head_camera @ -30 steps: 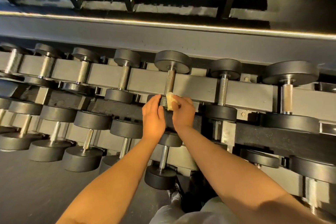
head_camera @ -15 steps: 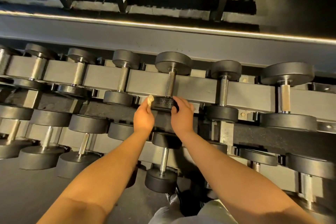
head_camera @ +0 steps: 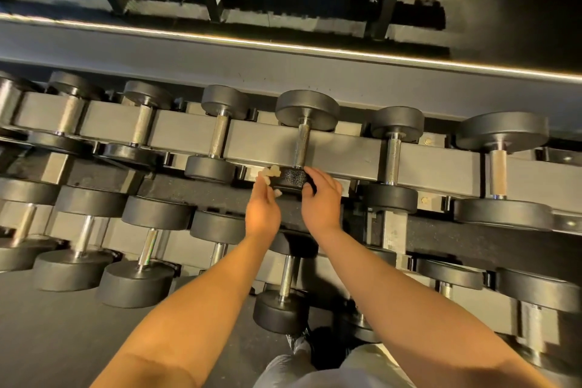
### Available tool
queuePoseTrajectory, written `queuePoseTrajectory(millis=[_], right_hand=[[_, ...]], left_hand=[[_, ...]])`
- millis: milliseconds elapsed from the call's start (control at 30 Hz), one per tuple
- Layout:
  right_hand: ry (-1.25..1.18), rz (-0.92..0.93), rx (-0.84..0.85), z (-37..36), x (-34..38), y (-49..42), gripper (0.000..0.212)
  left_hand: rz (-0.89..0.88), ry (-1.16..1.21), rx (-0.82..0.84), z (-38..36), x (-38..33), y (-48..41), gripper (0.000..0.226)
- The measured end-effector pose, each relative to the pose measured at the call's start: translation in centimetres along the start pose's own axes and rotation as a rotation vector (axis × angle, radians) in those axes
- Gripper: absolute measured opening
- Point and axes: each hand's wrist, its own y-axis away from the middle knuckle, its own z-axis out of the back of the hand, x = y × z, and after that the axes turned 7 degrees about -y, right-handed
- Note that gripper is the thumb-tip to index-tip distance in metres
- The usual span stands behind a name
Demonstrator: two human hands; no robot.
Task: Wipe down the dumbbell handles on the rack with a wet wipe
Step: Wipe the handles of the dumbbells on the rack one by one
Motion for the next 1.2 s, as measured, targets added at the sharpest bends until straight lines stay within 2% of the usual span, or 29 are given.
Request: queuePoseTrajectory(millis=[67, 167, 267, 400, 467, 500, 567, 667, 733, 800, 867, 933, 1000, 1133, 1200], right_hand=[[-0.019, -0.013, 0.006, 0.1, 0.2, 0.0, 0.038], [-0.127, -0.064, 0.019, 0.9, 0.2, -0.3, 0.035], [-0.293, -0.118, -0.003, 1.9, -0.2, -0.6, 0.032], [-0.346, -0.145, -0.050, 2.2, -0.5, -0.6, 0.026], [-0.340, -0.113, -0.018, 2.1, -0.2, -0.8, 0.024], [-0.318, -0.093, 0.008, 1.8, 0.0, -0.9, 0.024], [-0.252, -0.048, 0.059, 1.0, 0.5, -1.2, 0.025], [-0.138, 0.018, 0.054, 0.0, 0.4, -1.6, 0.023], [-0.111, 0.027, 0.005, 0.2, 0.3, -1.9, 0.022], [-0.152, -0.016, -0.079, 0.9, -0.2, -2.1, 0.024], [-0.202, -0.113, -0.177, 1.7, -1.0, -2.5, 0.026], [-0.189, -0.201, -0.233, 2.0, -1.9, -2.7, 0.025], [-0.177, -0.196, -0.196, 2.0, -1.7, -2.7, 0.020], [-0.160, -0.028, -0.053, 1.6, -1.0, -2.5, 0.019], [-0.148, -0.059, -0.063, 1.9, -1.6, -2.7, 0.021]], left_hand=[[-0.137, 0.008, -0.006, -0.3, -0.5, 1.2, 0.044], [-0.362, -0.188, 0.037, -1.6, -0.8, 2.2, 0.053], [-0.435, -0.344, 0.152, -2.7, -2.1, 2.5, 0.056], [-0.490, -0.376, 0.167, -2.4, -1.9, 2.7, 0.056], [-0.490, -0.264, 0.206, -1.9, -2.2, 2.7, 0.052], [-0.416, -0.086, 0.194, -1.2, -2.9, 2.7, 0.047], [-0.358, 0.061, 0.056, -0.5, -4.3, 2.3, 0.039], [-0.263, 0.186, 0.036, -0.5, -4.4, 1.6, 0.041], [-0.225, 0.072, -0.003, -1.3, -4.5, 1.1, 0.044], [-0.235, -0.150, -0.057, -2.0, -3.5, 0.9, 0.037], [-0.359, -0.226, 0.003, -2.9, -2.8, 1.3, 0.045], [-0.463, -0.374, -0.031, -3.4, -2.4, 1.4, 0.050], [-0.420, -0.407, -0.081, -3.8, -2.8, 1.6, 0.048], [-0.423, -0.507, -0.155, -4.1, -3.3, 1.3, 0.039], [-0.454, -0.527, -0.152, -4.0, -3.3, 1.4, 0.040]])
